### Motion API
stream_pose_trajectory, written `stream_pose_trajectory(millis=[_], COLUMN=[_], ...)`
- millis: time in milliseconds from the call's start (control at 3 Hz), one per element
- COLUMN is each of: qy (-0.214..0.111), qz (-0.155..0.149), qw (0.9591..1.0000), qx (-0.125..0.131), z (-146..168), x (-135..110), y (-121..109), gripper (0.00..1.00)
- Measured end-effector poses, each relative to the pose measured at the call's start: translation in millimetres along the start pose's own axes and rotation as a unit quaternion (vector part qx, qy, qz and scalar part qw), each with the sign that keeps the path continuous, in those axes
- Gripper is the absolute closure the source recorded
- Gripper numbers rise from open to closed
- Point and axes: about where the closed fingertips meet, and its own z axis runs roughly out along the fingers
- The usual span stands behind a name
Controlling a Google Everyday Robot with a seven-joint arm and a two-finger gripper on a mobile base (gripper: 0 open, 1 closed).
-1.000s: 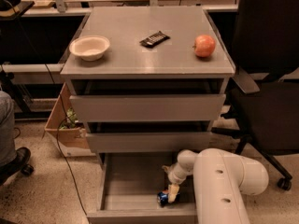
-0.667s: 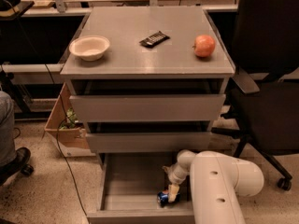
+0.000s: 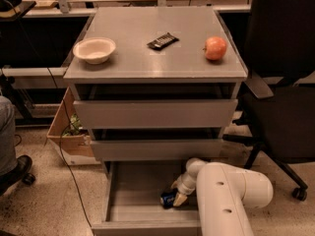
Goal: Pick pepsi can from bottom drawer and place on counter
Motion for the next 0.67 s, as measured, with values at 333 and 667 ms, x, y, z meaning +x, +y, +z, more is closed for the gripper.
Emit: stream_pose_trajectory(millis=[333,667], qy=[0.0,0.0], qz=[0.0,-0.01], qw=[1.0,0.9999], qx=[0.0,0.003], z=[0.0,-12.1], x=[0.0,-9.9], y=[0.0,7.5], gripper=[0.73,0.96])
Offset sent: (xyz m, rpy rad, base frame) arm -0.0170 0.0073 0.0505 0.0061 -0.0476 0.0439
